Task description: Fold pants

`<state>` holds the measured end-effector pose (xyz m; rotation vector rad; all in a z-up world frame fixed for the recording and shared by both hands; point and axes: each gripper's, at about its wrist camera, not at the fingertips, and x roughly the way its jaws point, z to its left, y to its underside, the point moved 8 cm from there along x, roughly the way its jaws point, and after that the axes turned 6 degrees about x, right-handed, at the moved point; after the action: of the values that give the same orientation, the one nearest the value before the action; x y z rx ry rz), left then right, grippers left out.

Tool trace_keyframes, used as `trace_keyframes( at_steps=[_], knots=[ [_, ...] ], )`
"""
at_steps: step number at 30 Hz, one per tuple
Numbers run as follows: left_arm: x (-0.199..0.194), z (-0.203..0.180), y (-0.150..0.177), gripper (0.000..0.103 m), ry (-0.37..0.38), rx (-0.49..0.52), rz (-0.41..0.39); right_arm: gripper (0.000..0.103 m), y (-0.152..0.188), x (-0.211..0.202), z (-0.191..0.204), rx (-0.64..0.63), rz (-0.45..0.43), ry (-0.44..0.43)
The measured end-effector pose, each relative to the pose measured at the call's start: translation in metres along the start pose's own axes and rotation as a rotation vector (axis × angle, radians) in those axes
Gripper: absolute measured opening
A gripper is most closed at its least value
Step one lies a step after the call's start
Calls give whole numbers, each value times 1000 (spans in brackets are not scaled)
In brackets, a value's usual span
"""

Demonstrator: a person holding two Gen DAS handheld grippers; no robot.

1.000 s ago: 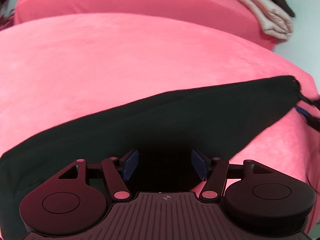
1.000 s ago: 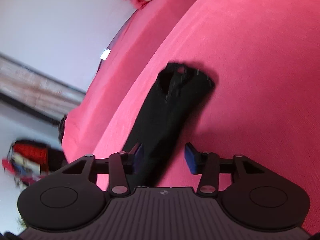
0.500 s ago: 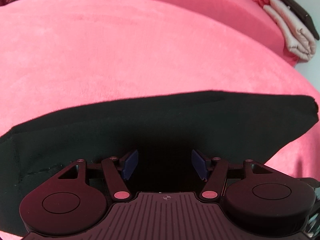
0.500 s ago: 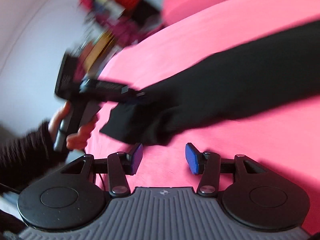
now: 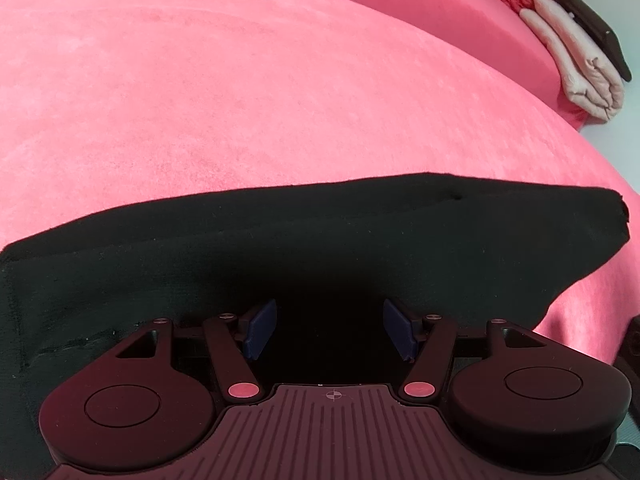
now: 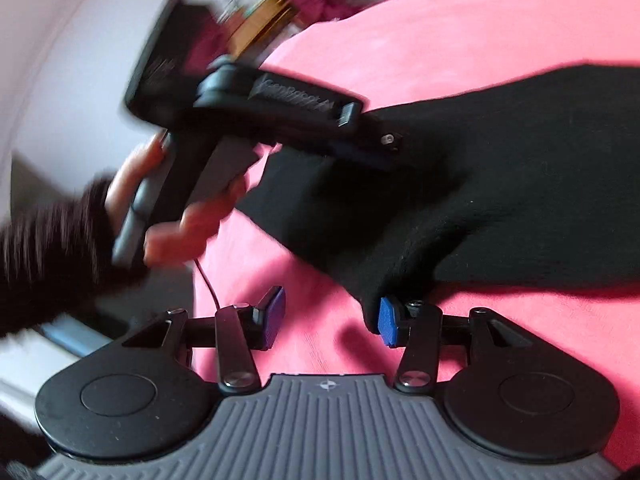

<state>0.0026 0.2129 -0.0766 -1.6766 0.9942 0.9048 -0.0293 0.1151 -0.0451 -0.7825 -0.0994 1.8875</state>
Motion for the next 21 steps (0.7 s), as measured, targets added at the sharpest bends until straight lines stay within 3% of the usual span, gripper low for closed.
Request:
trace_keyframes(
  at_steps=[3, 7, 10, 12, 14, 15, 16, 17, 19, 21],
  knots=[
    [1, 0, 1, 103, -8, 11, 0, 54, -8, -21, -14, 109, -29, 10],
    [-1, -2, -1, 103, -13, 14, 6, 59, -10, -72, -29, 102, -110, 148],
    [-2, -10, -1, 103, -23, 30, -4, 62, -15, -135, -55, 138, -278, 292],
    [1, -14, 1, 103, -28, 40, 0, 71, -17, -174, -79, 192, -375, 382],
    [5, -18, 2, 103, -51, 60, 7, 72, -17, -204, -109, 257, -422, 483],
    [6, -20, 1, 103, -62, 70, 12, 66, -15, -221, -123, 298, -453, 538],
    [7, -22, 0, 103, -69, 76, 18, 60, -10, -241, -137, 359, -493, 563],
    [7, -25, -1, 103, -74, 81, 21, 61, -4, -258, -144, 421, -545, 562],
    [3, -31, -5, 103, -60, 91, 10, 72, 12, -299, -159, 535, -675, 577],
    [-2, -41, -10, 103, -39, 106, -11, 72, 31, -338, -174, 622, -778, 628]
  ],
)
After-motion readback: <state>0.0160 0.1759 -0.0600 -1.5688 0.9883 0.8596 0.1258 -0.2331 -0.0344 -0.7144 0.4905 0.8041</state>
